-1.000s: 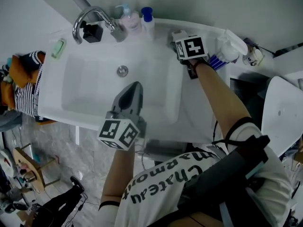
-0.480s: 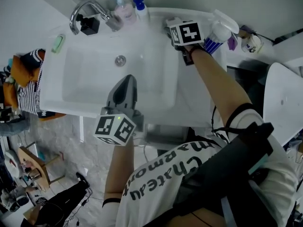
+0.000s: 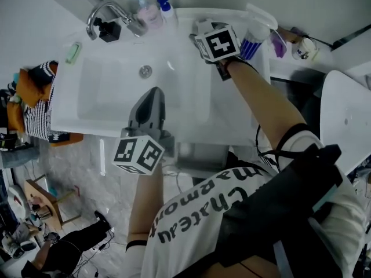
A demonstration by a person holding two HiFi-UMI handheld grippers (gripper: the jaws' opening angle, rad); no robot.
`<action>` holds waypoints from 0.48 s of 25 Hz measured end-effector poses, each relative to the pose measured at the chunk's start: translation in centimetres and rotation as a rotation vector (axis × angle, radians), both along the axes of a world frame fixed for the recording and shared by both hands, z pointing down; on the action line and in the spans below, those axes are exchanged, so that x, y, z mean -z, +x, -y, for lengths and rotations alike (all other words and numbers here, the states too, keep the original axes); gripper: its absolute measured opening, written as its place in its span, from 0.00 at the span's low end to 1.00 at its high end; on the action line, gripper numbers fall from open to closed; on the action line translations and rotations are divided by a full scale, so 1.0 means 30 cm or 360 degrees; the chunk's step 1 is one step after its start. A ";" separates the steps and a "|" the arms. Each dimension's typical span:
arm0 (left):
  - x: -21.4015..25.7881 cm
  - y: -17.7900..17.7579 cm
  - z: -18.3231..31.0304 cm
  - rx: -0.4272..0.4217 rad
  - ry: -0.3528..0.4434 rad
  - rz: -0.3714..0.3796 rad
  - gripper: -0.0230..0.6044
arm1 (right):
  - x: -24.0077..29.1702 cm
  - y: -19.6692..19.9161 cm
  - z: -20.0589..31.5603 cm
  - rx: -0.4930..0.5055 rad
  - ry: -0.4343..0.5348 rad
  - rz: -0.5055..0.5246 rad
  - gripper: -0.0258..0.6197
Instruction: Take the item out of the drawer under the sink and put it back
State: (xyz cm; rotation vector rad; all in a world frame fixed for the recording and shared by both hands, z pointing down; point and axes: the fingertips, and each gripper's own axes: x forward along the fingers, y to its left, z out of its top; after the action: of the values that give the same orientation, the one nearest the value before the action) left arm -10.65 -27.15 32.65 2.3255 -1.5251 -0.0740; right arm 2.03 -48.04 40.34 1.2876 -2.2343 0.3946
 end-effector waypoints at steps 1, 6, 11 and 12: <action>0.007 0.008 -0.003 -0.0003 0.0007 0.0003 0.05 | 0.013 0.001 -0.012 0.0010 0.0011 0.0004 0.57; 0.040 0.052 -0.027 -0.0007 0.0040 0.0009 0.05 | 0.100 -0.023 -0.121 0.0122 0.0091 0.0054 0.36; 0.096 0.134 -0.050 -0.0015 0.0094 0.0006 0.05 | 0.198 -0.013 -0.285 0.0288 0.0149 0.0177 0.11; 0.104 0.148 -0.058 -0.0010 0.0096 -0.0005 0.05 | 0.210 -0.012 -0.324 0.0332 0.0146 0.0216 0.09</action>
State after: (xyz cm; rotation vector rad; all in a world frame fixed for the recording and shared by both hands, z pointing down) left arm -6.22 -25.40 29.55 2.3755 -1.5343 -0.1241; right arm 1.66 -38.34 34.03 1.0865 -2.4983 0.3122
